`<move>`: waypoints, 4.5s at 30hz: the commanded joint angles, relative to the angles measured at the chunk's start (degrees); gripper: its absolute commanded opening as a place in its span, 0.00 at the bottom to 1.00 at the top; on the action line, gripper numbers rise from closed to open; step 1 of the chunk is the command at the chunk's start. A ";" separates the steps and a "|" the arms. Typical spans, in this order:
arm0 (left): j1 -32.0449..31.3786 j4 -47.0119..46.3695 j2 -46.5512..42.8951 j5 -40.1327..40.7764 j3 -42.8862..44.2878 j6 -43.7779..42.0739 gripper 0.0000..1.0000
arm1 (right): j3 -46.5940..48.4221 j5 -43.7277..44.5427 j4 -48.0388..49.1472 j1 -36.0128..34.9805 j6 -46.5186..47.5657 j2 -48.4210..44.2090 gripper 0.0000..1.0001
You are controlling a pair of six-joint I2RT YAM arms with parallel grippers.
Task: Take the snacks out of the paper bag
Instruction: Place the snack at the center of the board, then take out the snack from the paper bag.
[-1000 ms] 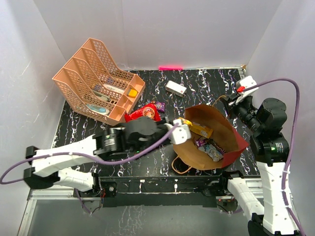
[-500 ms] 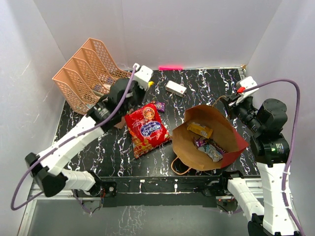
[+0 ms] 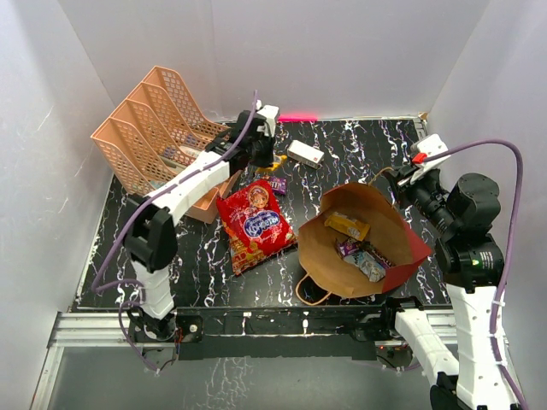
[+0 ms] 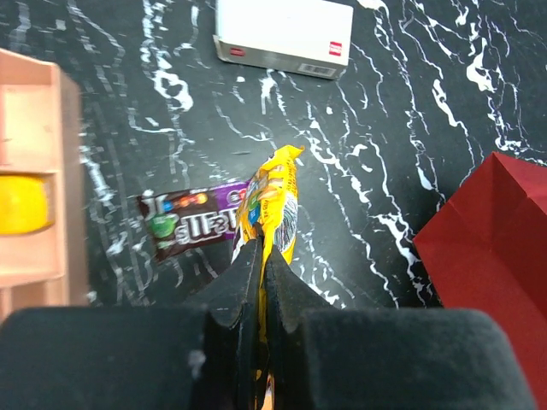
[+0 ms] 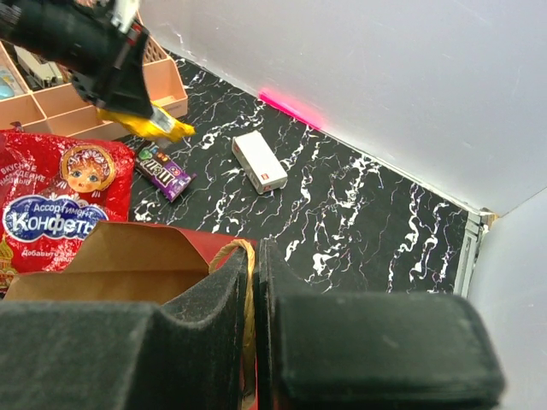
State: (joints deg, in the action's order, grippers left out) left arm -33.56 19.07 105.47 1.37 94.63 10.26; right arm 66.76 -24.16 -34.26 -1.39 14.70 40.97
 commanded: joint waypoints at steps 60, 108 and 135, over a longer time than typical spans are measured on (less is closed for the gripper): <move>-32.04 -2.70 -21.89 -25.75 -11.19 -26.96 0.56 | 1.31 -6.13 0.76 0.04 0.71 -1.44 0.08; -38.97 -26.89 4.50 -3.65 -21.66 -50.38 0.54 | -0.05 -20.40 3.98 0.06 3.19 -4.24 0.08; -34.38 -21.80 17.85 6.16 -12.45 -48.45 0.27 | 2.02 -18.26 2.71 0.06 3.75 -3.70 0.08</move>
State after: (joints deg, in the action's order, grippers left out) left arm -68.69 -7.25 122.08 6.68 80.12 -39.40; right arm 65.87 -43.03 -35.18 -1.39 18.13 37.60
